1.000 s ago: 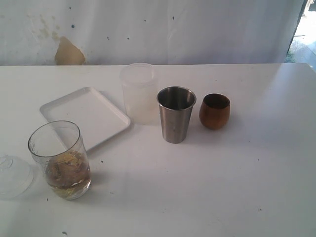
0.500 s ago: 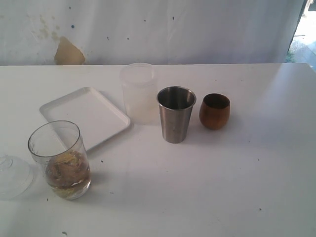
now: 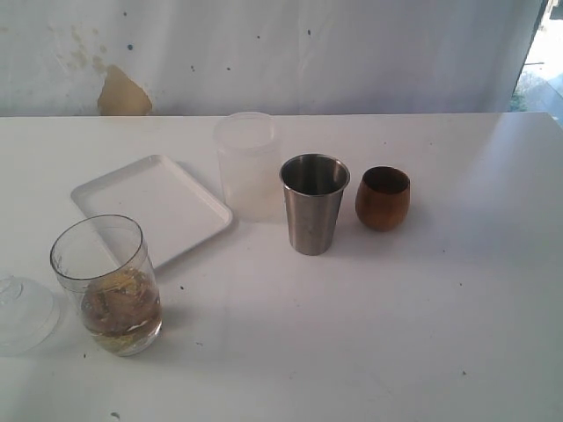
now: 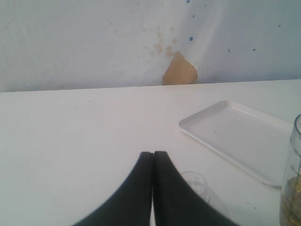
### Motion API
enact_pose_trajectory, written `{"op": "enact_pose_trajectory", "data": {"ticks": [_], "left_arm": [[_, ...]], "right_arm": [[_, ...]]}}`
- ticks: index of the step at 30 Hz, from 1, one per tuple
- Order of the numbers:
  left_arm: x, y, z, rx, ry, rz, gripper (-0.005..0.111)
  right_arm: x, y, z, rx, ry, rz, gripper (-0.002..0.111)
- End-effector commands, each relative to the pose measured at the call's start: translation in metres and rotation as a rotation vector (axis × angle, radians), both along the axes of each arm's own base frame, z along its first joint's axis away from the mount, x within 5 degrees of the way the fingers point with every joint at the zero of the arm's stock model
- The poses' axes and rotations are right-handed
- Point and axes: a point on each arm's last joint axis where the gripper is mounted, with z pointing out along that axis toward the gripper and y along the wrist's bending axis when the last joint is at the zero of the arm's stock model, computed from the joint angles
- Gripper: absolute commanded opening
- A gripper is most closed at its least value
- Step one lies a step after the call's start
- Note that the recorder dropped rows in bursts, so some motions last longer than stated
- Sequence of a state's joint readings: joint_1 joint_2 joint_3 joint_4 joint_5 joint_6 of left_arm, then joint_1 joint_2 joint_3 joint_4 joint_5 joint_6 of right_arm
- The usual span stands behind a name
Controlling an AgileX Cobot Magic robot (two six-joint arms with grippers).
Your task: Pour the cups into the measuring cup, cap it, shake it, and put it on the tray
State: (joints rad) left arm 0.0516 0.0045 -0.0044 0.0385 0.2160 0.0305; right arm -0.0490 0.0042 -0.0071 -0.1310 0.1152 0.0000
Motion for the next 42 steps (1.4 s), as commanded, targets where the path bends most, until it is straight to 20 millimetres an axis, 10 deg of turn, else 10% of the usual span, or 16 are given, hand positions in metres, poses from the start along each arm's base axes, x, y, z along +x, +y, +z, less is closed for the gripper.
{"op": "enact_pose_trajectory", "data": {"ticks": [1, 42], "left_arm": [[0.0, -0.0003, -0.0001, -0.003, -0.012, -0.005, 0.001], [0.0006, -0.0013, 0.0086, -0.076, -0.113, -0.011, 0.001]], "right_arm": [[-0.0014, -0.0018, -0.0146, 0.017, 0.139, -0.024, 0.0], [-0.0024, -0.0017, -0.0199, 0.037, 0.197, -0.021, 0.0]]}}
